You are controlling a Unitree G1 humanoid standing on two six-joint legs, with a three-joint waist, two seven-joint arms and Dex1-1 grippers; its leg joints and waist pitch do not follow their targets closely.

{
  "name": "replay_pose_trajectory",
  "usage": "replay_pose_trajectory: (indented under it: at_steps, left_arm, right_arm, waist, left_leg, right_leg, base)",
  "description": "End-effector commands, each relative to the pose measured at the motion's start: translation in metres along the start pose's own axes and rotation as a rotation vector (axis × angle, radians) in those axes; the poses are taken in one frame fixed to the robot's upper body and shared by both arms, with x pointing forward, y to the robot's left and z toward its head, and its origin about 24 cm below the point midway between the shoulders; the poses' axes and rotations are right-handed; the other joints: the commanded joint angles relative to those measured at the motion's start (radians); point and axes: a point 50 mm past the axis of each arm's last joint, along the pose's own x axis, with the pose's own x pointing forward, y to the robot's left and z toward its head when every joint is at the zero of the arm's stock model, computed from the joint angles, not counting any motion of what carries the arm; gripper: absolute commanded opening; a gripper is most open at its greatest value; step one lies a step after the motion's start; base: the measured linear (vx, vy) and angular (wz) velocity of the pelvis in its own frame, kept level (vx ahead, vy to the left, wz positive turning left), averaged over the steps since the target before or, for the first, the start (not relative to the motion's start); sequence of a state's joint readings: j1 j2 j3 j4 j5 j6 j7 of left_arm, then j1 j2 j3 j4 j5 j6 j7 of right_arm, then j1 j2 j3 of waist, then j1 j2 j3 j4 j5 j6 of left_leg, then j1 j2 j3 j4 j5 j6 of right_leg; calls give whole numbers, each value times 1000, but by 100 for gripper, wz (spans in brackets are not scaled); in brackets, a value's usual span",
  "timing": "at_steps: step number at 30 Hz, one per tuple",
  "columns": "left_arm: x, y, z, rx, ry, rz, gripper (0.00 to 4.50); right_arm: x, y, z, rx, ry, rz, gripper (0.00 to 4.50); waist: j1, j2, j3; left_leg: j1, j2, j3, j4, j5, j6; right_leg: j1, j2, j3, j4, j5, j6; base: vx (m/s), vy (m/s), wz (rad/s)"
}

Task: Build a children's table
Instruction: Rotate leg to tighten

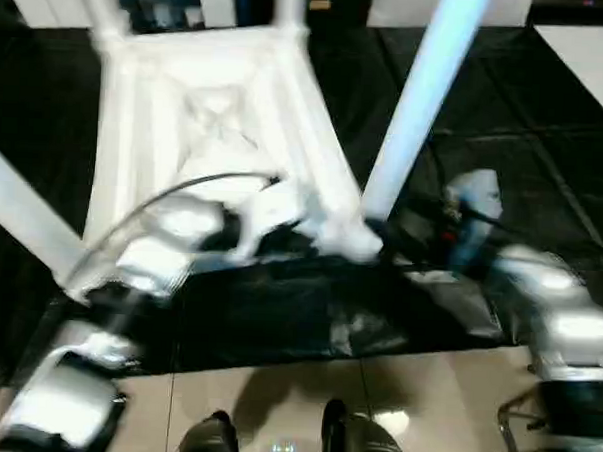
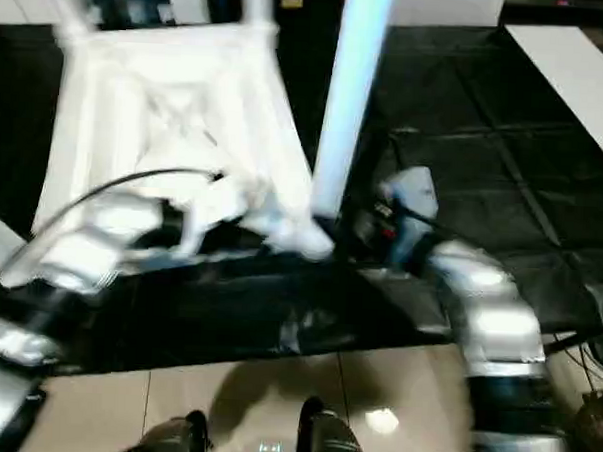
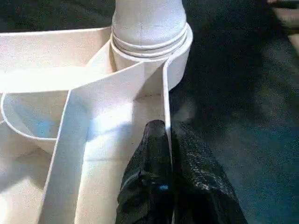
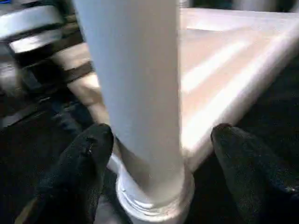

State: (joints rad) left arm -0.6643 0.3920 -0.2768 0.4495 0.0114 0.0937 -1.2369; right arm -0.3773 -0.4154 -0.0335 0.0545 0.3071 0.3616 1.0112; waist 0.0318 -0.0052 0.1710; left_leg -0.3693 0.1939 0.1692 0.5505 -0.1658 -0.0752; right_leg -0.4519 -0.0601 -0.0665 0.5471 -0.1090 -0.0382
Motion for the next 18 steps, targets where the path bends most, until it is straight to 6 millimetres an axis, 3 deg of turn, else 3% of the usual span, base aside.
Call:
replay_pose_trajectory:
  at_steps: [1, 5, 6, 9, 18]
  left_arm:
    - [3, -12, -1, 33, -14, -152, 0]
    - [-2, -17, -4, 55, 8, -237, 0]
    - [-3, -19, -5, 61, 13, -263, 0]
    - [-4, -20, -5, 77, 19, -294, 0]
    - [-4, -18, -7, 94, 37, -291, 0]
  right_arm:
    - [-1, 3, 5, -8, 10, 173, 369]
    - [-2, 3, 5, -9, 47, 296, 352]
    - [-1, 3, 4, -9, 63, 335, 352]
    - [0, 0, 1, -19, 92, 389, 324]
    - [7, 4, -8, -45, 184, 558, 269]
  waist:
    - [2, -15, -83]
    - [16, -10, -83]
    - [18, -15, -85]
    - [23, -18, -87]
    - [27, -25, -83]
  left_leg:
    - [6, 21, 3, -46, -142, 145]
    - [8, 27, 7, -43, -131, 146]
    - [8, 28, 8, -43, -125, 148]
    - [6, 27, 7, -40, -111, 148]
    - [3, 25, 5, -39, -127, 130]
  right_leg:
    - [82, -66, 41, -48, -328, -199]
    - [78, -66, 43, -41, -309, -211]
    - [77, -66, 43, -40, -301, -213]
    - [78, -69, 42, -35, -295, -220]
    - [77, -69, 43, -40, -375, -185]
  base:
    - [0, 0, 0]
    - [0, 0, 0]
    - [0, 0, 0]
    - [0, 0, 0]
    - [0, 0, 0]
